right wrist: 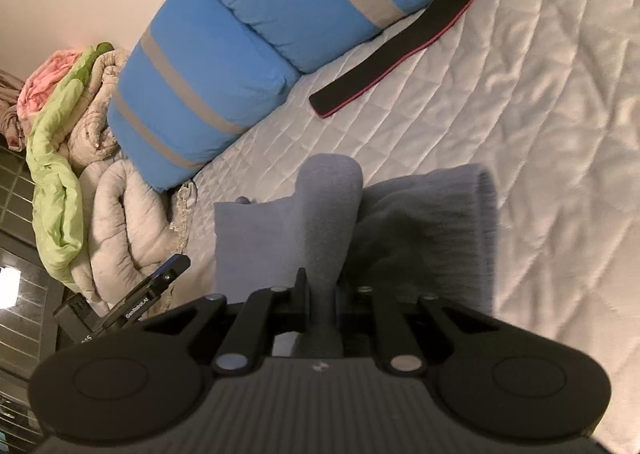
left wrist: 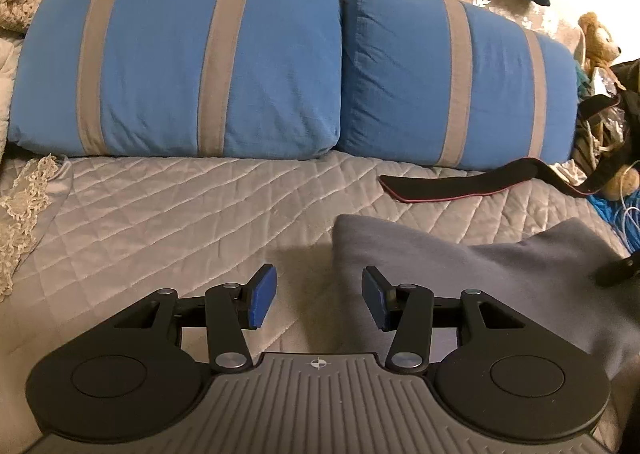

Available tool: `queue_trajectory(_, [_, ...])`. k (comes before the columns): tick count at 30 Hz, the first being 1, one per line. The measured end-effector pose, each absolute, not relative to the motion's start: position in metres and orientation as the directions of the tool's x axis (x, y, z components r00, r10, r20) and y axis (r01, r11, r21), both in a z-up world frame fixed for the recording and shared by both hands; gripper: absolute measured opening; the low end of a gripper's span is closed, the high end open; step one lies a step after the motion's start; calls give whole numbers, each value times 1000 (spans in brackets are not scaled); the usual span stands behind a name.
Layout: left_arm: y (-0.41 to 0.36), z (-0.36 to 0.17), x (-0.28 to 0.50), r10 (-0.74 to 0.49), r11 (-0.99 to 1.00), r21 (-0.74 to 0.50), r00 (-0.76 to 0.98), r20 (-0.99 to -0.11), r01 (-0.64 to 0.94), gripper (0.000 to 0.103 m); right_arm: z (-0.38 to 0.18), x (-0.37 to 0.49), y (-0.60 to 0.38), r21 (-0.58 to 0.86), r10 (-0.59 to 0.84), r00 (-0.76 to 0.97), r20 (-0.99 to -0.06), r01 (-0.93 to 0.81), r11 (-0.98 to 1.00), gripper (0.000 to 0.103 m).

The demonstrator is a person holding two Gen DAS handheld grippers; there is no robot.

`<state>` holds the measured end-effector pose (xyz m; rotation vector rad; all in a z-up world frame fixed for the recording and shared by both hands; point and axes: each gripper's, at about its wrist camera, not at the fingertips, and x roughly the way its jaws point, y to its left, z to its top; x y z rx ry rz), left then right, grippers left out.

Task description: Fold clothes

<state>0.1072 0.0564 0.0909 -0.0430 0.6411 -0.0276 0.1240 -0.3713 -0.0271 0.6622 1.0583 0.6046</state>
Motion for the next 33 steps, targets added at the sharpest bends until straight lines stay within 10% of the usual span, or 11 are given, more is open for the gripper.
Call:
queue_trajectory(16, [55, 90, 107, -49, 998, -51, 792, -608, 23, 46, -42, 119, -397, 687, 658, 385, -647, -81, 722, 12])
queue_trajectory(18, [54, 89, 107, -54, 998, -50, 790, -611, 29, 46, -45, 118, -396, 665, 640, 387, -664, -85, 742, 23])
queue_trajectory(21, [52, 90, 105, -68, 998, -49, 793, -605, 48, 46, -33, 110, -391, 547, 534, 465, -706, -120, 829, 67])
queue_trajectory(26, [46, 92, 104, -105, 994, -47, 811, -576, 95, 45, 1, 81, -364, 286, 369, 651, -664, -235, 929, 74])
queue_trajectory(29, [32, 93, 105, -117, 990, 1, 826, -551, 141, 43, 11, 65, -335, 76, 284, 733, -618, -304, 950, 68])
queue_trajectory(33, [8, 90, 116, -132, 975, 81, 829, -544, 209, 32, 10, 59, -307, -29, 293, 755, -587, -381, 924, 16])
